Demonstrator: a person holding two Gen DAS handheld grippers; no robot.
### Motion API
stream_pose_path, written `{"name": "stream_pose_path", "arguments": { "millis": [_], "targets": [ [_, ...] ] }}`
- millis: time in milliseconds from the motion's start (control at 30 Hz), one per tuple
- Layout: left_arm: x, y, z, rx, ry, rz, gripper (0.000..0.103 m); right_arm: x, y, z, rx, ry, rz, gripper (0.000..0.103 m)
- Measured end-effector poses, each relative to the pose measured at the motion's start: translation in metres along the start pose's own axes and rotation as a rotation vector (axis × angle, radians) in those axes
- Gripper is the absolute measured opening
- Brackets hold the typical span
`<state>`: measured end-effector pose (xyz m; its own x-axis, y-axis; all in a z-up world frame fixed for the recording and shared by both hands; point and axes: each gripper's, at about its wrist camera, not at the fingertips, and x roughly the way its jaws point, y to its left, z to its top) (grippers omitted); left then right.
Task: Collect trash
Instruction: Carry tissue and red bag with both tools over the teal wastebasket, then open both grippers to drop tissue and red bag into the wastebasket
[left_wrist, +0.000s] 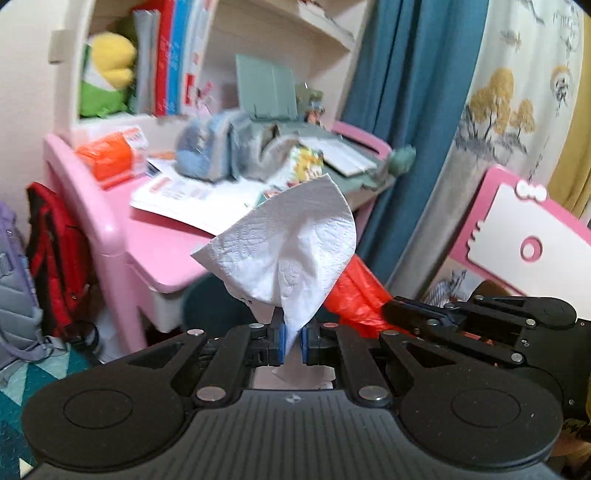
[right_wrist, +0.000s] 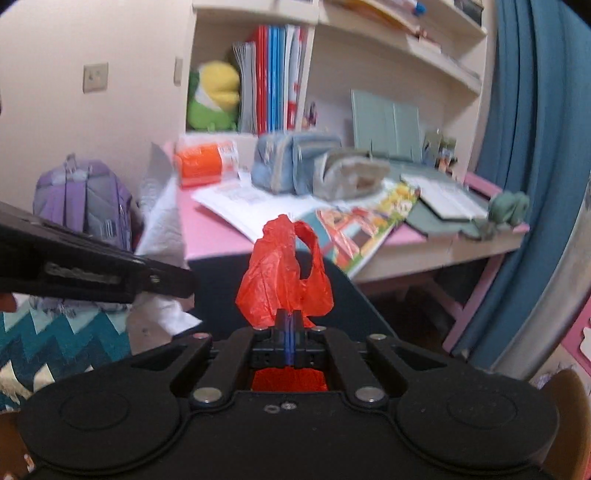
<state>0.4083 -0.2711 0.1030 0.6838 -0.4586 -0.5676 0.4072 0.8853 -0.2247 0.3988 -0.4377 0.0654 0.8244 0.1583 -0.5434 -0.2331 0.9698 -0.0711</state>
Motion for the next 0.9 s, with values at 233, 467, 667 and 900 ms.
{"name": "stream_pose_path", "arguments": {
  "millis": [233, 467, 667, 900],
  "targets": [
    [0.060, -0.005, -0.004, 0.002, 0.100, 0.007, 0.008, 0.021, 0.000, -0.012, -0.015, 0.093, -0.004, 0.000],
    [0.092, 0.002, -0.016, -0.001, 0.184, 0.023, 0.008, 0.046, -0.004, -0.018, -0.005, 0.186, 0.011, 0.002],
    [0.105, 0.007, -0.025, 0.003, 0.226, 0.034, 0.008, 0.054, -0.004, -0.023, 0.005, 0.220, 0.033, 0.012],
    [0.106, 0.002, -0.025, 0.023, 0.230, 0.042, 0.008, 0.047, -0.006, -0.021, 0.021, 0.207, 0.055, 0.026]
  ]
}}
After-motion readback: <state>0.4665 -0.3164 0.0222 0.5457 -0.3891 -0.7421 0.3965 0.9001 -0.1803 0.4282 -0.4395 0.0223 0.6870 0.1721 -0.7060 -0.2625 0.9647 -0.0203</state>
